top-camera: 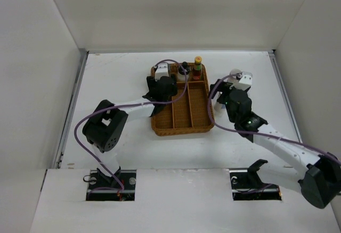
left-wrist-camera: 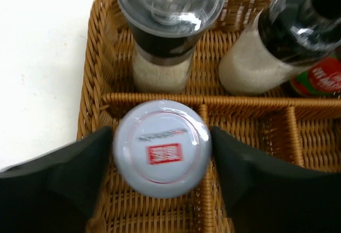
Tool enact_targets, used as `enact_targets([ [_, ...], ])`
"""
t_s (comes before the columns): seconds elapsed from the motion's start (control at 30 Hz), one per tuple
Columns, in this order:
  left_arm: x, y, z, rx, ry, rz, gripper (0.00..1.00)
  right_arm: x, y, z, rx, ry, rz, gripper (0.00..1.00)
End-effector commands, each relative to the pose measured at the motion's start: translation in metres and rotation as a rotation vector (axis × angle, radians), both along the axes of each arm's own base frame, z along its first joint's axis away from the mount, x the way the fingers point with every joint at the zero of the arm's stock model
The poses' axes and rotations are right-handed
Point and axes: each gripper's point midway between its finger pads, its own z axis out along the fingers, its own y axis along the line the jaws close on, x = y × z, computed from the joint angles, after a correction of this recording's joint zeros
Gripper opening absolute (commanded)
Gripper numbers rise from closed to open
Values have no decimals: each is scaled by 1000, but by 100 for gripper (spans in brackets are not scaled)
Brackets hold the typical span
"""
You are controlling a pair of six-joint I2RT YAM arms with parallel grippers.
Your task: Organize the condiment bottles
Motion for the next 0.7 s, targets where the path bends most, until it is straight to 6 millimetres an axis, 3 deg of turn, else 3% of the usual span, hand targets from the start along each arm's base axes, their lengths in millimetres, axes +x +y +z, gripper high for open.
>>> enact_targets([
  [0.0, 15, -6, 55, -92, -170, 58, 80, 17, -21, 1, -88, 45, -105, 100],
  [0.17, 5, 2, 73, -119, -201, 63, 98, 26, -28, -25, -154, 115, -156, 100],
  [0.4, -39, 38, 135, -253, -344, 75, 100, 34, -39, -43, -194, 180, -202, 100],
  [0.57, -73, 68, 138, -320, -371, 93, 100, 37, -40, -53, -208, 205, -222, 100],
  [0.67, -88, 78, 131, -339, -373, 97, 100, 33, -52, -44, -213, 170, -293, 100],
])
